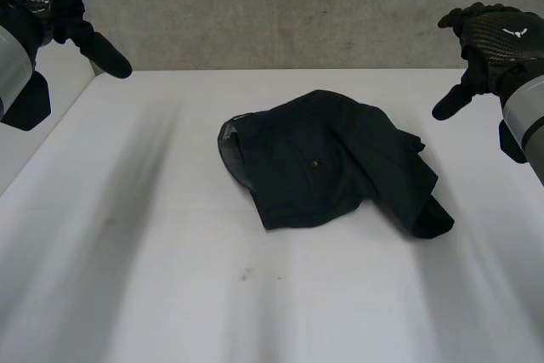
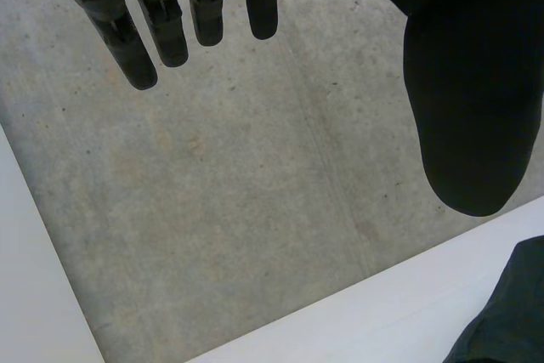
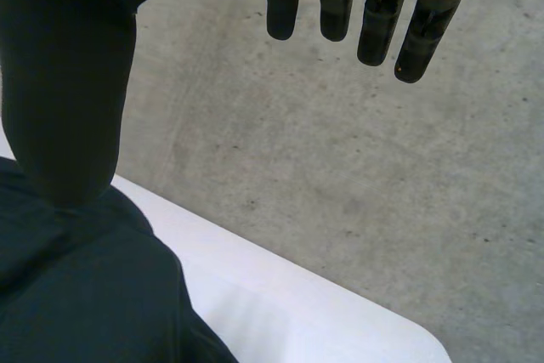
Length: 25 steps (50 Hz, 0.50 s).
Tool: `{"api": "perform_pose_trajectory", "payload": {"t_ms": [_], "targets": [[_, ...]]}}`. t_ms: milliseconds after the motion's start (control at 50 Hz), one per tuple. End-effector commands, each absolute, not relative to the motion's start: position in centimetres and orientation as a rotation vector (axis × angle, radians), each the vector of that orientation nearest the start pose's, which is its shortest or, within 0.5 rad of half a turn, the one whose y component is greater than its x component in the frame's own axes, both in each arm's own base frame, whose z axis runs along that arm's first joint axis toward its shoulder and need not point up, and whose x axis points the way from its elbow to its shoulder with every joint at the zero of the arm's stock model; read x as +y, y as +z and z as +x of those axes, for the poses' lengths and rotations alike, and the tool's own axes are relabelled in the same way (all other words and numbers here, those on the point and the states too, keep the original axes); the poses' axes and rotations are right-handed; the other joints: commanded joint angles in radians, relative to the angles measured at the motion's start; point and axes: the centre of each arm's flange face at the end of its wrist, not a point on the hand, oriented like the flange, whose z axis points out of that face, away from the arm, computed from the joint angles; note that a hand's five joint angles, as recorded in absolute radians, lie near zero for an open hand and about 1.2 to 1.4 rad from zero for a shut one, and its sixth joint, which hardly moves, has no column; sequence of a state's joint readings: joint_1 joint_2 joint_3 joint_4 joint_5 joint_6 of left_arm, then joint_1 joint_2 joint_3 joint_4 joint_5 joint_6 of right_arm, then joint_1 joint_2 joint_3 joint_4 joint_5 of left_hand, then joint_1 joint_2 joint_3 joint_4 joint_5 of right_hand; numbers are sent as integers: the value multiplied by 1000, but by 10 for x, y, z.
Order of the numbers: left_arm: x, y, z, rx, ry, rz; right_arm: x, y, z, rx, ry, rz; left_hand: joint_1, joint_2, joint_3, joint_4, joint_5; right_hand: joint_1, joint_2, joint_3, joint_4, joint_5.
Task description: Fold the shorts.
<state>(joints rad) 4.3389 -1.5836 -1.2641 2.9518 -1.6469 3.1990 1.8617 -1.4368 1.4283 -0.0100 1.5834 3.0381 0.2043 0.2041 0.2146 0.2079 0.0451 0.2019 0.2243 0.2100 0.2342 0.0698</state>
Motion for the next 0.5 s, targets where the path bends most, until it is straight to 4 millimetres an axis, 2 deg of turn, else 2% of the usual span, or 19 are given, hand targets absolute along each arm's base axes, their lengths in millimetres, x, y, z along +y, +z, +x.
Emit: {"api": "perform_pose_trajectory", "payload": {"t_ms": [20,200,260,280,340,360,400,420,440,480,500], "targets": [[-242,378,-229,2216,-2448,394,-288,307,223,2099,-2135,-411,-30,-30,-40,-33,-45,-27,-50,-36,-60,-70],[-255,358,-234,2275,-2377,410,-288,312,225,2066,-2141,-436,-30,-30,-40,-33,-45,-27,-50,-36,-60,-70],[-266,344,-238,2304,-2346,419,-287,310,229,2061,-2123,-499,-30,-30,-40,-33,-45,-27,-50,-36,-60,-70],[-271,339,-241,2304,-2346,423,-285,308,232,2045,-2109,-573,-30,-30,-40,-33,-45,-27,-50,-36,-60,-70],[-291,318,-251,2298,-2367,445,-278,298,241,2008,-2039,-777,-29,-29,-39,-33,-44,-27,-50,-36,-60,-70],[-306,300,-257,2306,-2366,462,-276,295,242,2003,-2021,-812,-20,-20,-31,-24,-36,-27,-50,-36,-60,-70],[-319,283,-262,2324,-2356,482,-275,287,243,2004,-1987,-874,-8,-8,-19,-12,-24,-27,-50,-36,-60,-70],[-324,274,-265,2332,-2355,497,-272,278,244,2007,-1947,-927,-5,-5,-16,-9,-21,-27,-50,-36,-60,-70],[-335,255,-271,2352,-2345,528,-271,273,244,2012,-1927,-942,6,6,-4,3,-9,-27,-50,-36,-60,-70],[-344,239,-277,2367,-2341,563,-268,264,244,2031,-1889,-956,9,9,-1,6,-6,-27,-50,-36,-60,-70],[-356,223,-284,2362,-2345,612,-265,256,243,2053,-1855,-966,12,12,2,9,-3,-27,-50,-36,-60,-70]]}}
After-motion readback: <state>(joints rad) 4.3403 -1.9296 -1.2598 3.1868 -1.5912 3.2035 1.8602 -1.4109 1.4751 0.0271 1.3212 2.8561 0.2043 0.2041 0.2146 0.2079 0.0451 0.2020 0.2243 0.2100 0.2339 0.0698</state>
